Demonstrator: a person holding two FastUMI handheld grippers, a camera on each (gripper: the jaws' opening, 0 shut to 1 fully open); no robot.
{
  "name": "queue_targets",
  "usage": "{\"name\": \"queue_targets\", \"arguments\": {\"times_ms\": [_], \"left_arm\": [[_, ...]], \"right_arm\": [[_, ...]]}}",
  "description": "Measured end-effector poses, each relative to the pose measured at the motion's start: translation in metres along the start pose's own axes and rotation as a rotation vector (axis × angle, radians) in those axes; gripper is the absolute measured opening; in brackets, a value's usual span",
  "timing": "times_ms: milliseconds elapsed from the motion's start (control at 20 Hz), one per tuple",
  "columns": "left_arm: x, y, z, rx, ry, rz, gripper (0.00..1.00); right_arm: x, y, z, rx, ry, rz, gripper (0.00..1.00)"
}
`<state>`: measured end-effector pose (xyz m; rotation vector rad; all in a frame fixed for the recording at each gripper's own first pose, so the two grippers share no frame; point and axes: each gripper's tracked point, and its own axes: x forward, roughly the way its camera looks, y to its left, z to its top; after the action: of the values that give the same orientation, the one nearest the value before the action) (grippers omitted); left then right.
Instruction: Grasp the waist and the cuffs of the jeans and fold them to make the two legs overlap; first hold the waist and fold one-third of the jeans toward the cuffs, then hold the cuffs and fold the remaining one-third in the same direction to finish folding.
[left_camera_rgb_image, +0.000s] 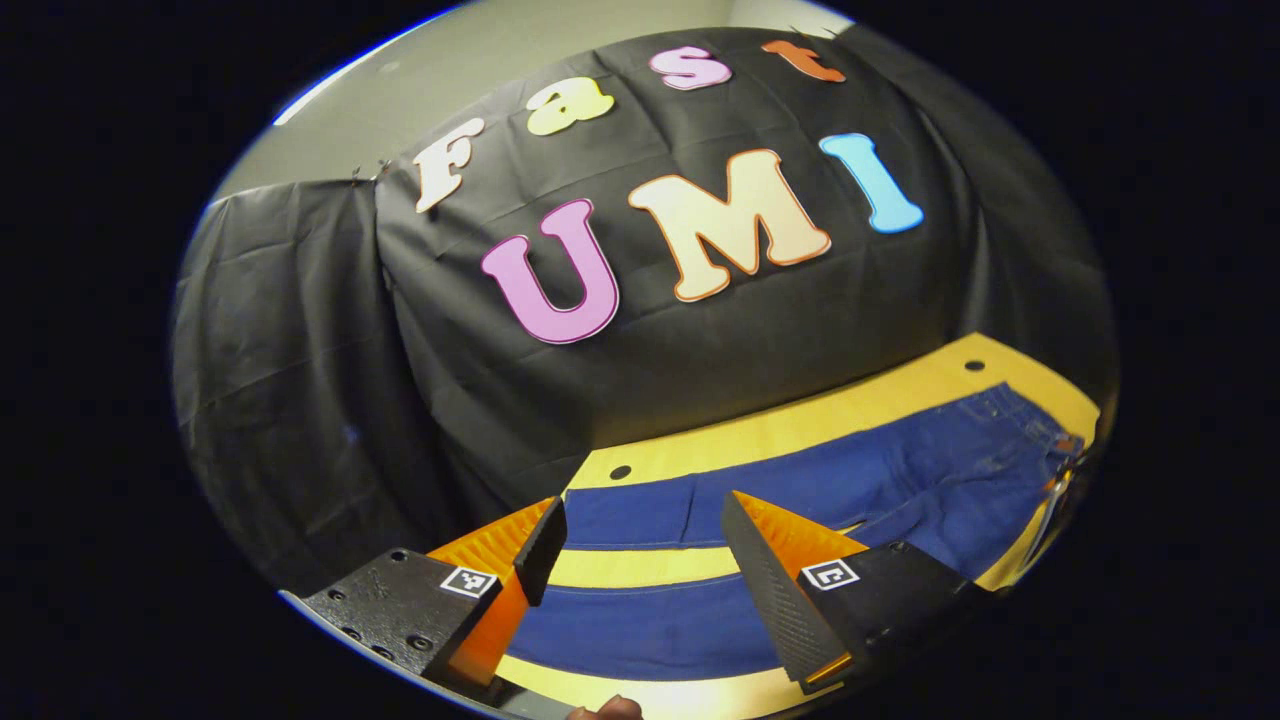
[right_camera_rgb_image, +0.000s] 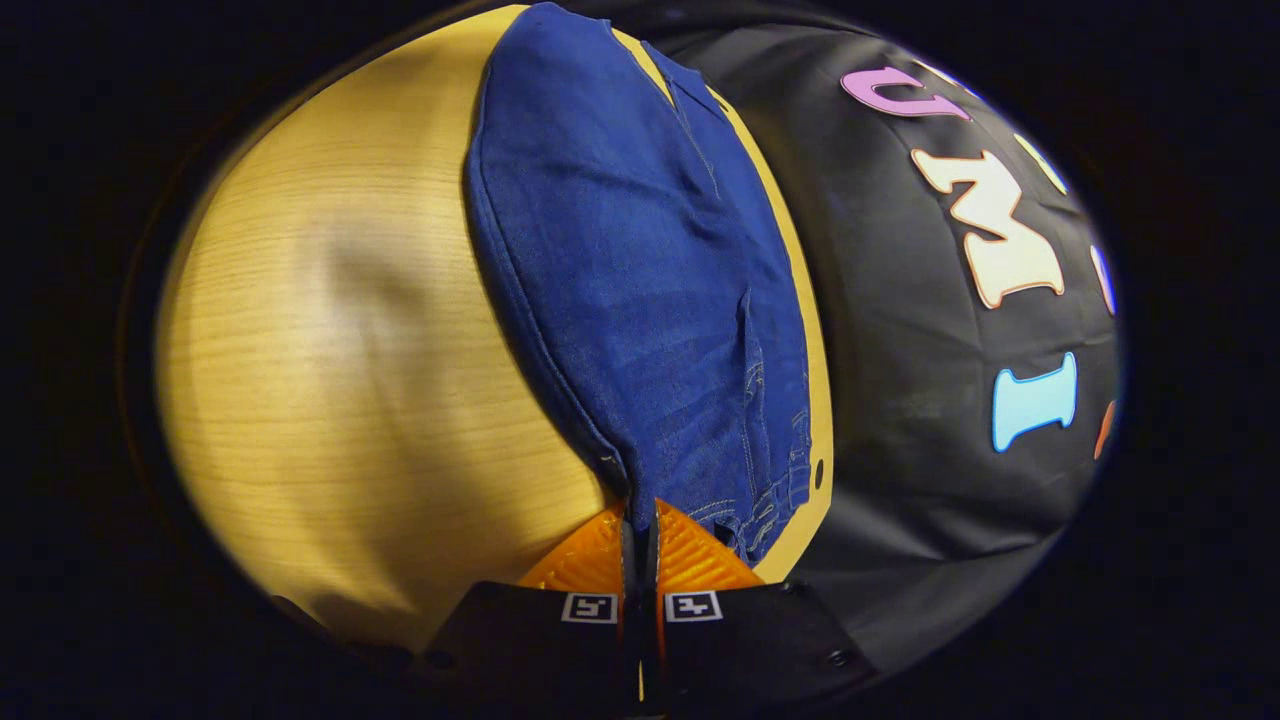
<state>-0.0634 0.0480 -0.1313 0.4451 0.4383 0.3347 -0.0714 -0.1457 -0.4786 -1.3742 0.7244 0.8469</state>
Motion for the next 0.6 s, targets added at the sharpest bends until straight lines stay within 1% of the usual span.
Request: {"name": "queue_targets", "arguments": {"times_ms": [150, 300, 400, 500, 600], "left_arm": [[0.007, 0.018, -0.035, 0.16, 0.039, -0.033, 0.94], [0.012, 0.042, -0.091, 0.318, 0.131, -0.083, 0.95], [0.012, 0.058, -0.127, 0.36, 0.206, -0.106, 0.95], [0.01, 0.066, -0.151, 0.38, 0.257, -0.127, 0.95], [0.011, 0.073, -0.171, 0.431, 0.293, -0.142, 0.95]], "right_arm": [[0.001, -0.001, -0.002, -0.009, 0.01, -0.008, 0.02], [0.001, 0.0, -0.002, -0.017, 0.033, -0.005, 0.03], [0.001, 0.0, -0.001, -0.02, 0.036, -0.005, 0.03], [0.0, 0.001, -0.001, -0.026, 0.035, -0.005, 0.03], [0.001, 0.001, -0.001, -0.025, 0.042, -0.001, 0.03]]}}
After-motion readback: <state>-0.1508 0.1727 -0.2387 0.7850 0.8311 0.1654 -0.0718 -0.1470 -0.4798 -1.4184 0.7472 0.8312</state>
